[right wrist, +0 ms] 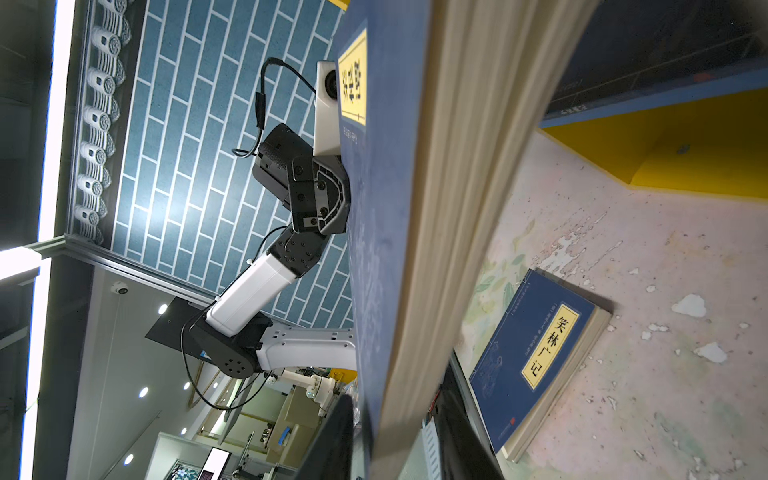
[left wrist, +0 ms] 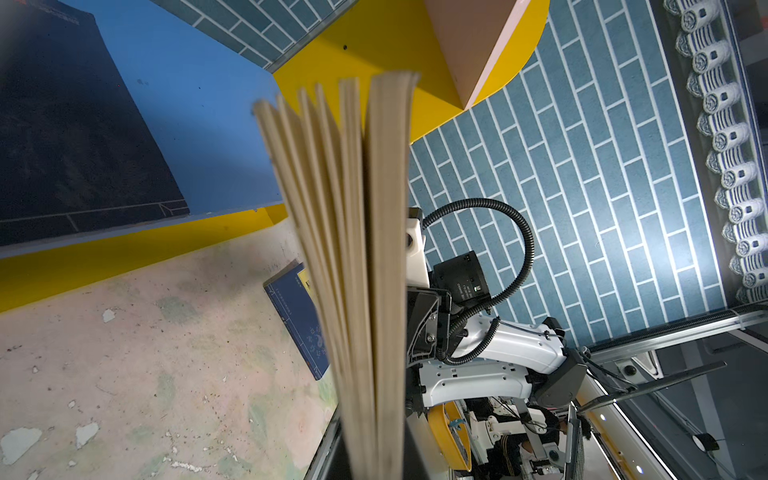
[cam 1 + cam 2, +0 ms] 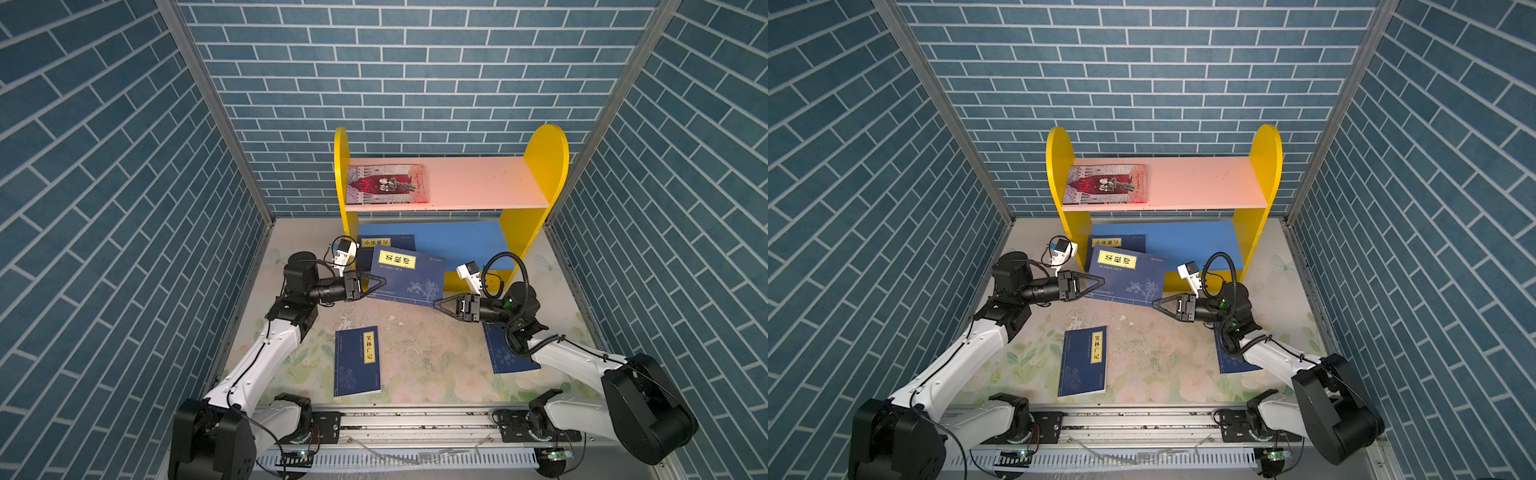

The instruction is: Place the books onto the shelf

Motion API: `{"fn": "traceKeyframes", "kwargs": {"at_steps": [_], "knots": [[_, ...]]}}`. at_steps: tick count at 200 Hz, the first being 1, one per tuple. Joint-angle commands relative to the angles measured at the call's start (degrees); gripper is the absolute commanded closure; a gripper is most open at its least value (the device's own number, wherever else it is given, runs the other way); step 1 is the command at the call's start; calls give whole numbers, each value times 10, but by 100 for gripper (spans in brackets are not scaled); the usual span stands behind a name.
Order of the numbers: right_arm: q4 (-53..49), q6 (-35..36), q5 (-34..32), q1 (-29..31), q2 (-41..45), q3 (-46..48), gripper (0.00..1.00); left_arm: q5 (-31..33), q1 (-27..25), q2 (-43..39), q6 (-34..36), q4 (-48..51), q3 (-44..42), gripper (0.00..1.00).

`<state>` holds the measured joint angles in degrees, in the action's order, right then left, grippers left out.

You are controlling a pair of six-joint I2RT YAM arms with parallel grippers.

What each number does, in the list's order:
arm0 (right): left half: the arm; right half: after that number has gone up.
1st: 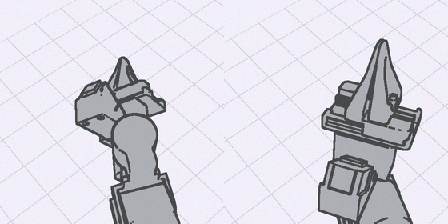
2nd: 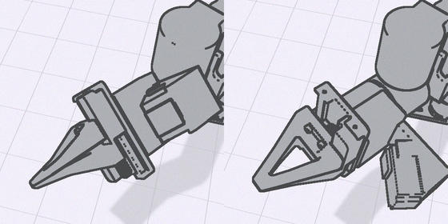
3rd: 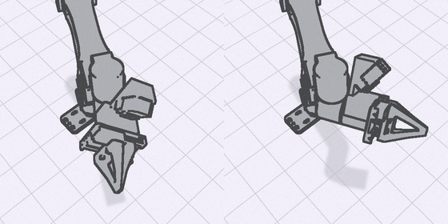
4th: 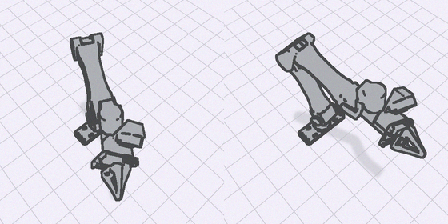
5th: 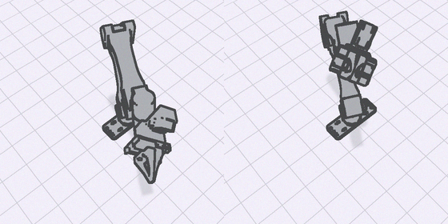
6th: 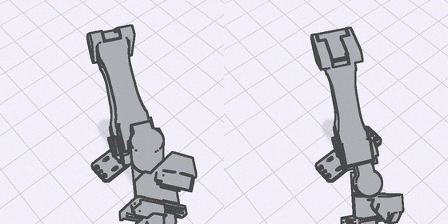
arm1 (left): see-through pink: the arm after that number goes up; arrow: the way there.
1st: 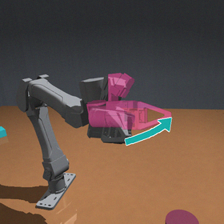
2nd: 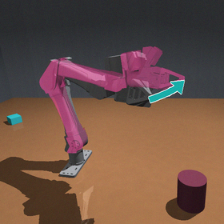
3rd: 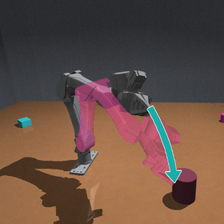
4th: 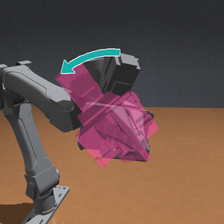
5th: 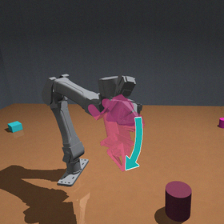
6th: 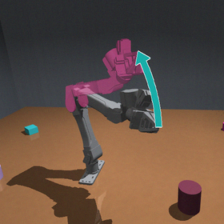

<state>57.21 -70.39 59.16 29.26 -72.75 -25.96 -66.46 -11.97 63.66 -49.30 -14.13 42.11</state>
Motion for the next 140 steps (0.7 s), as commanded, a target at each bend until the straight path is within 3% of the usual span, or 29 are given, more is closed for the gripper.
{"fn": "traceKeyframes", "kwargs": {"at_steps": [1, 28, 74, 88, 116, 140], "knots": [[76, -36, -12, 4, -19, -7, 65, -2, 2, -4, -4, -32, -12, 100], [124, -60, -24, 4, -42, -10, 73, 0, 2, -6, 0, -31, -19, 100], [195, -104, -29, 4, -78, -18, 98, 16, 2, -8, 21, -5, -34, 100], [201, -109, -27, 4, -83, -21, 100, 24, 3, -6, 29, 6, -31, 99], [193, -108, -22, 2, -84, -35, 100, 46, 6, -10, 81, 69, -23, 47], [113, -74, -19, -10, -71, -57, 100, 103, 26, -33, 202, 210, 11, 31]]}}
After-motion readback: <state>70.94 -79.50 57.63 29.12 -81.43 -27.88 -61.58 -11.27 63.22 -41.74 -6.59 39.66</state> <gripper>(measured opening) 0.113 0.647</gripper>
